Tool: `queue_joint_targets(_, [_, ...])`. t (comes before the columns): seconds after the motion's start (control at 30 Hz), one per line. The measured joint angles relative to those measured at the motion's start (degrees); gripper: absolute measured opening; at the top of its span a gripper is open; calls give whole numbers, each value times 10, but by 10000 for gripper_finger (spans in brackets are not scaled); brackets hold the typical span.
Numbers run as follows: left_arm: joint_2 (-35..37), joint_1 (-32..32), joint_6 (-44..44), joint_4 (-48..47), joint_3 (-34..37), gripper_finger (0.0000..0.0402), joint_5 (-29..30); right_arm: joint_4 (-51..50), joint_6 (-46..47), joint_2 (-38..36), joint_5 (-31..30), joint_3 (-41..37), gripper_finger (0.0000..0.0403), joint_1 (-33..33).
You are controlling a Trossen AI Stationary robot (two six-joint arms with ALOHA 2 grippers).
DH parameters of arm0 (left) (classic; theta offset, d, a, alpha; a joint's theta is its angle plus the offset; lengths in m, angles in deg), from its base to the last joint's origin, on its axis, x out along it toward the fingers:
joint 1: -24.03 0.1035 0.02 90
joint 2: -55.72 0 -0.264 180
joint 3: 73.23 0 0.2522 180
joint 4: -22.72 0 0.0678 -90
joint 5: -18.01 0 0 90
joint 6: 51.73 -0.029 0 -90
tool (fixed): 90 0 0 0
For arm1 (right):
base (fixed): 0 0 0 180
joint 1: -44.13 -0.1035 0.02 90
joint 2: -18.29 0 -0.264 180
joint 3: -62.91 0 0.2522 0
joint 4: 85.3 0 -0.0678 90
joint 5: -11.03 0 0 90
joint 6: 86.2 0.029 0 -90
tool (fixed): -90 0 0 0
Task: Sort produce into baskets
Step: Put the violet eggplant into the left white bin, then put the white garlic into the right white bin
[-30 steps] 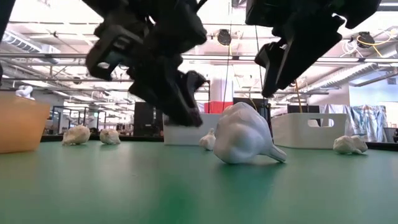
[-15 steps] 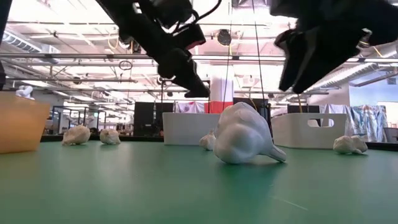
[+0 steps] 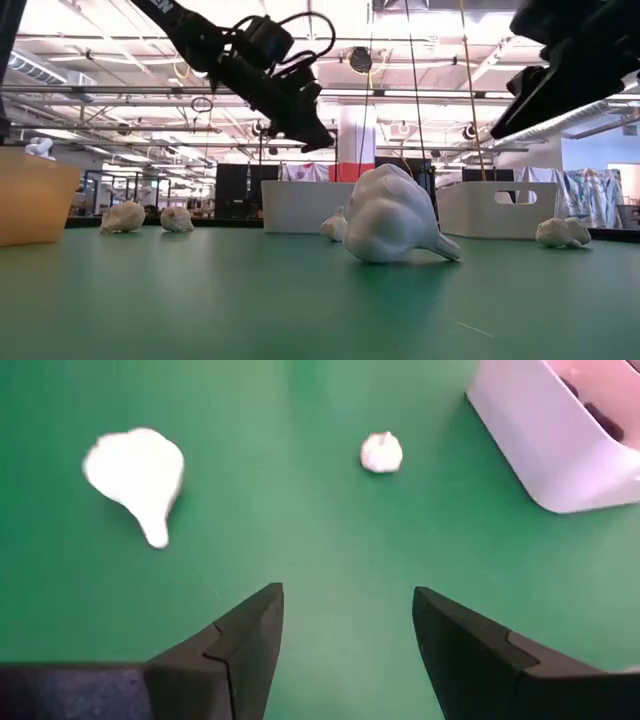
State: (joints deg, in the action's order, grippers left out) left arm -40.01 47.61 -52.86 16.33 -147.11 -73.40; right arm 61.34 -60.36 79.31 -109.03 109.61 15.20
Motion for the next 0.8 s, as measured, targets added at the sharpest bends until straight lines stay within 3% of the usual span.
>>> queue_joint_targets(0.27, [-14, 19, 112, 10, 0, 97, 2, 18, 12, -42, 19, -46, 214, -26])
queue_joint_targets(0.47, [-14, 4, 113, 15, 0, 128, 49, 27, -12, -41, 36, -46, 214, -35])
queue_joint_targets(0.8, [-14, -5, 113, 11, 0, 176, 65, 58, -42, -41, 36, -46, 214, -34])
